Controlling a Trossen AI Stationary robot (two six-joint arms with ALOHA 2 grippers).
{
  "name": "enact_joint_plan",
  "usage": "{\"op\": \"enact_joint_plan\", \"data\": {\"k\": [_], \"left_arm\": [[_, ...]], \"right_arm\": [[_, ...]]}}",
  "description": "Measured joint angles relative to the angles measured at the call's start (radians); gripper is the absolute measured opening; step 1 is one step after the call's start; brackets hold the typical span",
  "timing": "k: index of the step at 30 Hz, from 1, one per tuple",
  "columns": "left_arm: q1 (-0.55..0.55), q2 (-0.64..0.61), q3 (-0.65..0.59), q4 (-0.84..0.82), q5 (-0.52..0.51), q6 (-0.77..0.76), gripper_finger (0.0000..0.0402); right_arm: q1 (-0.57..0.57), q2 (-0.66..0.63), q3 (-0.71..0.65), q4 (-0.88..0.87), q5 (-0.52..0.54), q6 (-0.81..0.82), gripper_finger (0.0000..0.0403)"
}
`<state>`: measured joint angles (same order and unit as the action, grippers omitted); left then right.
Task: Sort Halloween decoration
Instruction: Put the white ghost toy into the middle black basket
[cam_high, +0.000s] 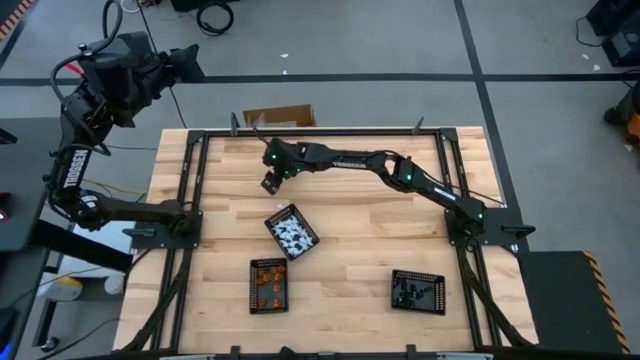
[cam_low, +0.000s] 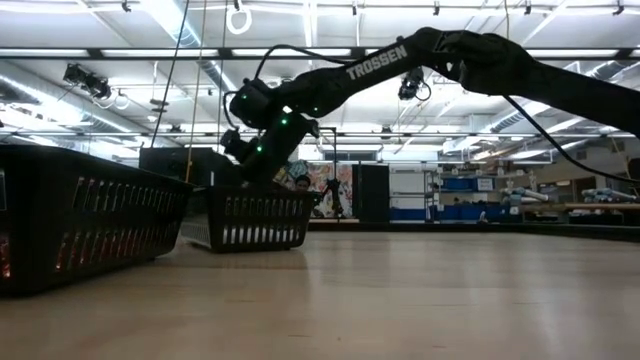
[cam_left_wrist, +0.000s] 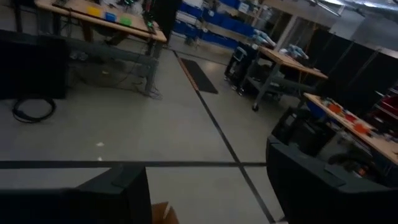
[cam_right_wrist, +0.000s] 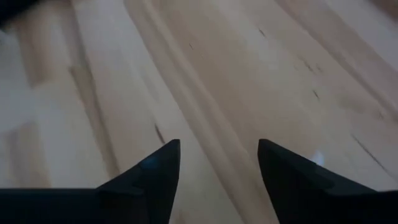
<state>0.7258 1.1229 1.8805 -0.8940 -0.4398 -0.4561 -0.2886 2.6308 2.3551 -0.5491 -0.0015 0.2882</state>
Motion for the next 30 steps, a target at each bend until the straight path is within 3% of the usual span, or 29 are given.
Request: {"op": "enact_joint_plan", "data": {"k": [11,16,22,30], "left_arm": [[0.000,0.002,0.000,-0.013,0.060,0.005,0.0270],[0.000,0.003,0.000,-0.015,0.059,0.035,0.0270],[0.000,0.003,0.000,-0.015,0.059,0.040,0.0270],[0.000,0.003,0.000,-0.015,0.058,0.041,0.0270]], "right_arm": [[-0.034,-0.009,0.001,-0.023,-0.051,0.014,0.0206],[-0.028,-0.030,0.003,0.011,0.034,-0.049,0.0206],[-0.023,-0.026,0.001,0.002,0.062,-0.101,0.0206],[-0.025,-0.018,0.001,-0.049,0.054,0.043,0.0203]]}}
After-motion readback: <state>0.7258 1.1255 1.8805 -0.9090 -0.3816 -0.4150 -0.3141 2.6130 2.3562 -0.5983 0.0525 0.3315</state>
